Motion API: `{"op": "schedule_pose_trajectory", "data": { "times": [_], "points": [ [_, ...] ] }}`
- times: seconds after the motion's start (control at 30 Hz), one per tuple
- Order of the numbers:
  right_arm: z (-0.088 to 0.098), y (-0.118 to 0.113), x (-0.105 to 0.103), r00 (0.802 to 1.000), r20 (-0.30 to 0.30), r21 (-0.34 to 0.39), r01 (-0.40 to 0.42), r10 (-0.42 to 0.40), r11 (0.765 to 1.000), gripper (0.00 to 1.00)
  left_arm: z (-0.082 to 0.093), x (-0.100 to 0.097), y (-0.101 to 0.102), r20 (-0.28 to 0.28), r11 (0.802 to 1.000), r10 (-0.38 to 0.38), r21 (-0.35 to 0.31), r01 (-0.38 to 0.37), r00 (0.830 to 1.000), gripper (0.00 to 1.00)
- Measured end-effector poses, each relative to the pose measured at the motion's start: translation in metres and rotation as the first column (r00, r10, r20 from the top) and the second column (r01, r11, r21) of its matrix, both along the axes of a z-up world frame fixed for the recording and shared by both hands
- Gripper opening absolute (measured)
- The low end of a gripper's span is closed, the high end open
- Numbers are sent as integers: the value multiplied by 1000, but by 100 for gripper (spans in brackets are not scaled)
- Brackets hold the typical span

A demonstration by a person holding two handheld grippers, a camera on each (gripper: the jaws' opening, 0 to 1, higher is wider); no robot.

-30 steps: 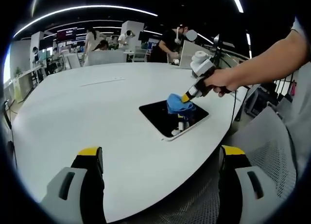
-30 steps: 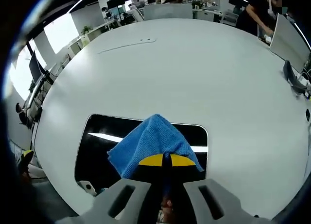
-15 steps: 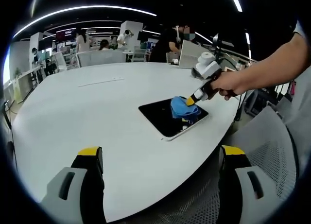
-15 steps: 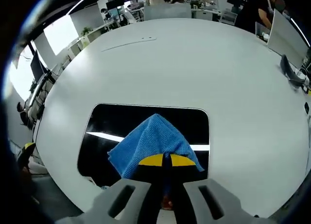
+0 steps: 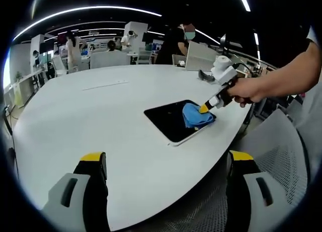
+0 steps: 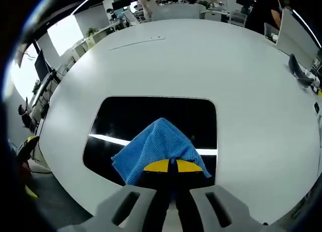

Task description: Wipe the mirror surface with the cleaning cloth until all visible marks leave the cleaned area.

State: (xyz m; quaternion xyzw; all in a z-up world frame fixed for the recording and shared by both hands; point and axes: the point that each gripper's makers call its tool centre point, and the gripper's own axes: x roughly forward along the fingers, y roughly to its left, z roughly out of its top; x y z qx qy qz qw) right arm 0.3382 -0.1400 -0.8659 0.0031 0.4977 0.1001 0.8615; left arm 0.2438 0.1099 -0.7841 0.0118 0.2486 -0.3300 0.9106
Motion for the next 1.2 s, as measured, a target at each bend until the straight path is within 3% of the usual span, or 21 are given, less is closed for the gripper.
{"op": "schedule_pose_trajectory", "data": {
  "times": [0.83, 1.2],
  "points": [
    [1, 4, -36, 1000, -22, 45, 5, -4, 999, 0, 1, 1, 2, 6, 1000, 3, 3, -3, 1000, 99],
    [1, 5, -38, 999, -38, 59, 2, 1, 998, 0, 1, 4, 2, 2, 1000, 3, 9, -3, 1000, 99]
  ]
}}
